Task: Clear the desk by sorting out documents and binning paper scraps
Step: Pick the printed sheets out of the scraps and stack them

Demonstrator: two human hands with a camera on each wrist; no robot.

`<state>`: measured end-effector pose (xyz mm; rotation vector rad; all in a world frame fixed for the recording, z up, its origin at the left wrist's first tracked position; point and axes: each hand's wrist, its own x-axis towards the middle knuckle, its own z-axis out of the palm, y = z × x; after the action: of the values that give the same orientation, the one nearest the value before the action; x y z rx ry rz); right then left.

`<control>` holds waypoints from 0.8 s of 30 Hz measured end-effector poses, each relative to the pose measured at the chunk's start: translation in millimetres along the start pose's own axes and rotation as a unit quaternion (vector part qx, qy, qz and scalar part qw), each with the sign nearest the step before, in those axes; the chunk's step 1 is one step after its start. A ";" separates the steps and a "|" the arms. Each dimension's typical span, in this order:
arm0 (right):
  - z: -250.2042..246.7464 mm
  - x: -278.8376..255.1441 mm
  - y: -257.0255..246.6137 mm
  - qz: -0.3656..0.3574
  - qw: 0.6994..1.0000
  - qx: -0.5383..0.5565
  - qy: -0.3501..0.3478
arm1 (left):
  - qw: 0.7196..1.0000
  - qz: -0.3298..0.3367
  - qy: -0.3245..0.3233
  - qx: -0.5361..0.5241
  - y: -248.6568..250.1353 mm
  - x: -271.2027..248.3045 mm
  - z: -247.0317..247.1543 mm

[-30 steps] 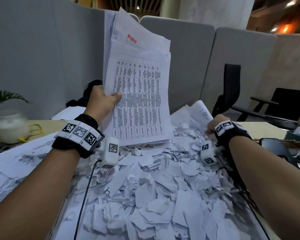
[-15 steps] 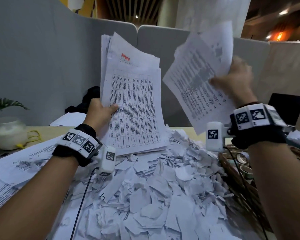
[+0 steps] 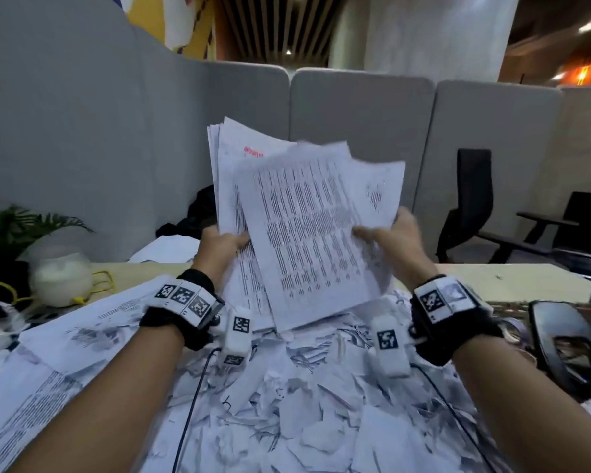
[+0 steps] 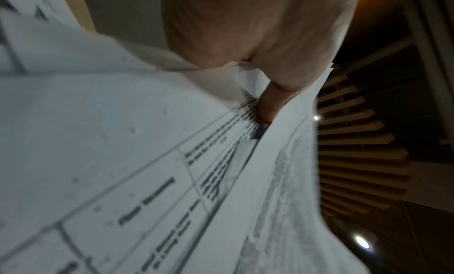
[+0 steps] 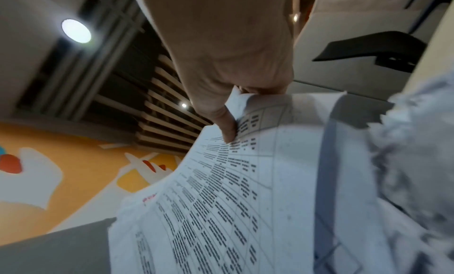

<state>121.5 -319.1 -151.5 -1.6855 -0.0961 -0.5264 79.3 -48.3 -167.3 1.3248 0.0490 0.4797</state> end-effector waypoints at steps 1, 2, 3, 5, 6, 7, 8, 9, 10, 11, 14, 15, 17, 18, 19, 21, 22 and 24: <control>4.9 1.6 12.2 0.024 1.000 -0.007 -0.006 | 1.000 -0.003 -0.002 0.000 -5.3 7.2 -3.2; 9.7 1.1 19.7 0.045 0.999 -0.009 -0.018 | 1.000 -0.008 -0.005 0.005 -7.8 9.3 -3.7; 14.5 -0.5 24.1 0.061 0.997 -0.014 -0.037 | 1.000 -0.010 -0.009 0.000 -7.9 6.9 -2.9; 25.4 -5.1 28.1 0.066 0.993 -0.020 -0.091 | 1.000 0.011 -0.021 0.007 -5.1 -6.8 3.9; 30.3 -8.2 28.4 0.061 0.991 -0.014 -0.120 | 0.999 0.030 -0.031 0.024 -3.6 -15.1 8.4; 34.3 -11.7 27.1 0.056 0.988 -0.005 -0.145 | 0.996 0.055 -0.046 0.046 -6.4 -17.4 10.3; 37.5 -13.1 27.3 0.049 0.985 0.002 -0.166 | 0.994 0.071 -0.056 0.056 -8.5 -19.2 11.2; 39.4 -13.7 27.7 0.043 0.982 0.003 -0.182 | 0.992 0.088 -0.063 0.062 -9.9 -19.9 10.7; 40.4 -12.5 27.7 0.038 0.981 0.003 -0.189 | 0.991 0.095 -0.063 0.069 -9.7 -19.5 9.4; 40.6 -10.2 27.2 0.038 0.982 0.007 -0.184 | 0.990 0.102 -0.064 0.077 -8.3 -18.6 8.3; 33.1 -1.3 17.4 0.048 0.987 0.079 -0.133 | 0.987 0.126 -0.061 0.083 6.0 -18.0 1.9; 29.1 0.3 10.3 0.046 0.983 0.117 -0.131 | 0.985 0.139 -0.064 0.082 10.8 -15.4 -0.7; 21.5 -0.3 -8.5 0.032 0.970 0.198 -0.137 | 0.980 0.154 -0.093 0.082 24.3 -16.8 -1.6; 18.7 -1.5 -18.4 0.017 0.965 0.223 -0.136 | 0.980 0.151 -0.099 0.087 29.7 -16.5 -1.1; 16.9 -3.0 -27.4 -0.003 0.963 0.233 -0.135 | 0.979 0.145 -0.104 0.096 34.6 -16.1 -0.9; 16.2 -7.9 -42.0 -0.054 0.967 0.202 -0.145 | 0.977 0.127 -0.138 0.103 41.4 -19.1 0.9; 16.1 -10.2 -46.9 -0.072 0.968 0.183 -0.154 | 0.975 0.116 -0.166 0.092 43.0 -19.7 0.3; 16.0 -13.8 -50.7 -0.087 0.968 0.164 -0.167 | 0.976 0.102 -0.173 0.084 46.1 -20.3 -1.0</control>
<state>95.8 -290.9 -111.9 -1.4308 -0.5518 -0.3277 46.4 -47.3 -129.1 1.5726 -0.3446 0.4188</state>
